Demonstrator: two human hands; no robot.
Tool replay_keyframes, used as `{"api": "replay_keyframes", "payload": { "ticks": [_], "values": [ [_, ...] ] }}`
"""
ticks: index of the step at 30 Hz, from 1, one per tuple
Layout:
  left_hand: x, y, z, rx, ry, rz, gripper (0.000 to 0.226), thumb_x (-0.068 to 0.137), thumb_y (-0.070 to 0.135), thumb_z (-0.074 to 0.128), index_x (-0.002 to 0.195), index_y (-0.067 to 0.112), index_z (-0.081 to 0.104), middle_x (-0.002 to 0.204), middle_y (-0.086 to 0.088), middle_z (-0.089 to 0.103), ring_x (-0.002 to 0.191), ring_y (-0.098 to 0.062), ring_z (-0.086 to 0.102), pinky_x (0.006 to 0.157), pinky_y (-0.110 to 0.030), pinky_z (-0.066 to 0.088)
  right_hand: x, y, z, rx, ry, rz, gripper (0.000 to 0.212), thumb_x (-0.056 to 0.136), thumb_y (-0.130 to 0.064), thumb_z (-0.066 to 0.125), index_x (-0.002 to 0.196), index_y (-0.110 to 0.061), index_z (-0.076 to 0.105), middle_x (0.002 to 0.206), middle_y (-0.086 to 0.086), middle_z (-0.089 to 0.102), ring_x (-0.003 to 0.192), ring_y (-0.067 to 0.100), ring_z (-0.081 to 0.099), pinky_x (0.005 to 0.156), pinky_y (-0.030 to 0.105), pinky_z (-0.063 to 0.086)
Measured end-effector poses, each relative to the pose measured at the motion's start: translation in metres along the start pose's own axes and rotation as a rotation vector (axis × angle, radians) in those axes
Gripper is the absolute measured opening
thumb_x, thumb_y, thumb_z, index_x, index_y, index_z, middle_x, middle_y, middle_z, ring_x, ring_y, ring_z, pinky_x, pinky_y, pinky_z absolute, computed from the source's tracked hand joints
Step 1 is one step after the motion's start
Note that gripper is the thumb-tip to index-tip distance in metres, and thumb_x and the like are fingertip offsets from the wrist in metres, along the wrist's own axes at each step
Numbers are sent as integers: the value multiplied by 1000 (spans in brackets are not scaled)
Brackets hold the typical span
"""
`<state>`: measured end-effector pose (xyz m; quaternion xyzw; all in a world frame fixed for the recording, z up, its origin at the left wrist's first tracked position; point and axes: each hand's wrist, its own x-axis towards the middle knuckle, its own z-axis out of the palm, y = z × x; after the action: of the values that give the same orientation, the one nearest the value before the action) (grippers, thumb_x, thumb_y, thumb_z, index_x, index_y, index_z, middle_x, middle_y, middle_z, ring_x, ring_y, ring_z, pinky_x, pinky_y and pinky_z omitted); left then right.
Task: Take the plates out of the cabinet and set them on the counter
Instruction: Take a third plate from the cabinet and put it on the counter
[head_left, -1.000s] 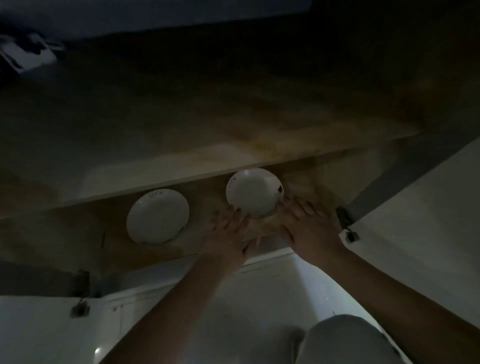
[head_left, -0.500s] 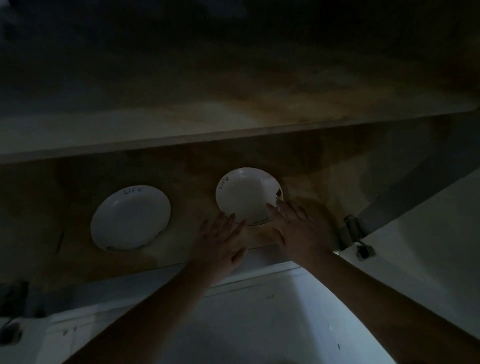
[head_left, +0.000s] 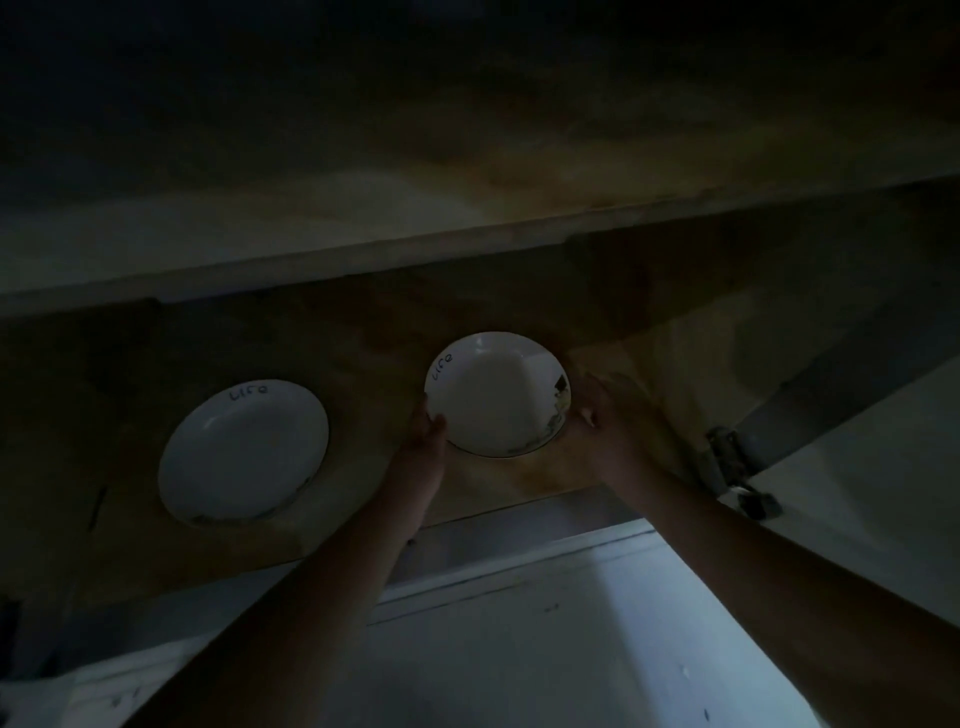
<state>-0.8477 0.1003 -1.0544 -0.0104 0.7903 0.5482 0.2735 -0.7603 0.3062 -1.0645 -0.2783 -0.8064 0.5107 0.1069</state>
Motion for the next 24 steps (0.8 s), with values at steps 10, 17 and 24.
{"api": "replay_keyframes", "payload": {
  "ticks": [10, 17, 24],
  "values": [
    [17, 15, -11, -662, -69, -175, 40, 105, 46, 27, 121, 25, 57, 122, -9, 63, 107, -24, 62, 90, -42, 48, 28, 0, 3, 635, -119, 424, 25, 102, -40, 39, 111, -29, 60, 116, -4, 63, 103, 13, 61, 82, 31, 51],
    [28, 9, -16, -664, -162, -290, 54, 99, 60, 29, 122, 21, 59, 109, -5, 70, 94, -24, 67, 69, -41, 55, 36, -12, -3, 538, -119, 487, 35, 99, -36, 41, 115, -15, 64, 125, 10, 64, 116, 29, 58, 100, 45, 48],
    [21, 4, -34, -590, -138, -281, 39, 95, 51, 49, 119, 24, 64, 112, -5, 73, 101, -27, 67, 71, -45, 57, 21, -20, 1, 557, -162, 550, 22, 100, -29, 45, 104, -18, 64, 118, 9, 66, 112, 28, 60, 91, 42, 52]
  ]
}}
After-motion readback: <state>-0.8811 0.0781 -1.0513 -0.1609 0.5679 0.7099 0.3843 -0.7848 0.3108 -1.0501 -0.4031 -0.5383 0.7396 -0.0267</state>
